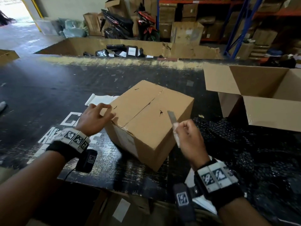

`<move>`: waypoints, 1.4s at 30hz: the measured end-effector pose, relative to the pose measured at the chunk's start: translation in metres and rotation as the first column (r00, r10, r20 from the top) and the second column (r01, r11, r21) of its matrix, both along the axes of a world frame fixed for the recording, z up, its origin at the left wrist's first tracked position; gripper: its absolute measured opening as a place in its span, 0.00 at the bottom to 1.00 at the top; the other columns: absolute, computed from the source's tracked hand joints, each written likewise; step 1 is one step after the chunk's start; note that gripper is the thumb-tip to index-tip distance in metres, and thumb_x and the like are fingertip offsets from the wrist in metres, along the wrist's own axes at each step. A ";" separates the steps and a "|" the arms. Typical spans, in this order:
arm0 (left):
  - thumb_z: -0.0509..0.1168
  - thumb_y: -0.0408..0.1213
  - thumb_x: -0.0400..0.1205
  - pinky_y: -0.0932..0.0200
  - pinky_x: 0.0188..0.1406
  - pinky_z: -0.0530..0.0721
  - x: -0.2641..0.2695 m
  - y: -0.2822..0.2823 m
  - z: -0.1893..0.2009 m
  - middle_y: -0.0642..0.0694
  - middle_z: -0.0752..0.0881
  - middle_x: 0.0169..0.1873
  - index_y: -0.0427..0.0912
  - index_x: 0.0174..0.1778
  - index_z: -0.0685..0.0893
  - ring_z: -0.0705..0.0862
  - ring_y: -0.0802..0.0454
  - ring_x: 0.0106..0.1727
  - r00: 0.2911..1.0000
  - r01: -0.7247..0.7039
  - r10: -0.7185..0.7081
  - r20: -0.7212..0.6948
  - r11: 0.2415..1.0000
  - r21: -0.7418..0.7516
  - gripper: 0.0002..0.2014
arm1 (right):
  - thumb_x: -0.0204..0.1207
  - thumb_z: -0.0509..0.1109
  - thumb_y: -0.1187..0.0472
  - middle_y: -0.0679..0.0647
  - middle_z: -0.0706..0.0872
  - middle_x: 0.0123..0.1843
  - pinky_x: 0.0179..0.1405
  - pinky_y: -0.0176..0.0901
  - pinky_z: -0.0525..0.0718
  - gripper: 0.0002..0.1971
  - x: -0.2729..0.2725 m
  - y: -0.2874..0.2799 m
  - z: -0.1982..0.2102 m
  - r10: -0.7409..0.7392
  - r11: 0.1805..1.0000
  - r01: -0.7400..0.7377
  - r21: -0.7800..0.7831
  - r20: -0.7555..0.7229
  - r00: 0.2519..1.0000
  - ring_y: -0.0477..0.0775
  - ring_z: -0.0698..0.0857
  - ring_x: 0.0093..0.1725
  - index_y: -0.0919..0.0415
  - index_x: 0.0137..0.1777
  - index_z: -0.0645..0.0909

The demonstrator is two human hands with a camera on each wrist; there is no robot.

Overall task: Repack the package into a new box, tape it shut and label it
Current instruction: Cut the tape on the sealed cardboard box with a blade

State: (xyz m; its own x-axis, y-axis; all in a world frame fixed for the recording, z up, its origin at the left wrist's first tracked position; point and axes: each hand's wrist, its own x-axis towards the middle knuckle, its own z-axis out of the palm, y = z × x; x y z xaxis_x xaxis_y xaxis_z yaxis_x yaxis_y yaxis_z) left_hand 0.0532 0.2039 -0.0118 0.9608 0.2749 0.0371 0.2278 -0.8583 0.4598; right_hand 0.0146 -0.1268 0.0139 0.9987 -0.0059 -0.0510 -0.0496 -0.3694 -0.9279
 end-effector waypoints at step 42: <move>0.74 0.55 0.77 0.55 0.40 0.84 0.057 -0.220 0.074 0.59 0.89 0.39 0.54 0.43 0.90 0.86 0.53 0.45 0.738 0.673 -0.625 -0.253 0.657 0.340 0.09 | 0.74 0.82 0.62 0.55 0.93 0.38 0.44 0.61 0.93 0.04 -0.027 -0.061 -0.061 -0.250 0.927 0.231 0.297 0.027 0.968 0.56 0.93 0.40 0.58 0.46 0.90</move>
State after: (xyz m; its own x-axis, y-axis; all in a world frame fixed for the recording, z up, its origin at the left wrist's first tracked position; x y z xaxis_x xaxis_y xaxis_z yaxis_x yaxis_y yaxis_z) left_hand 0.1100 -0.0158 0.0617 0.8927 -0.4357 -0.1157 -0.4306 -0.9001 0.0668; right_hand -0.0128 -0.1875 -0.0476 0.9704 -0.2403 -0.0238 -0.0415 -0.0691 -0.9967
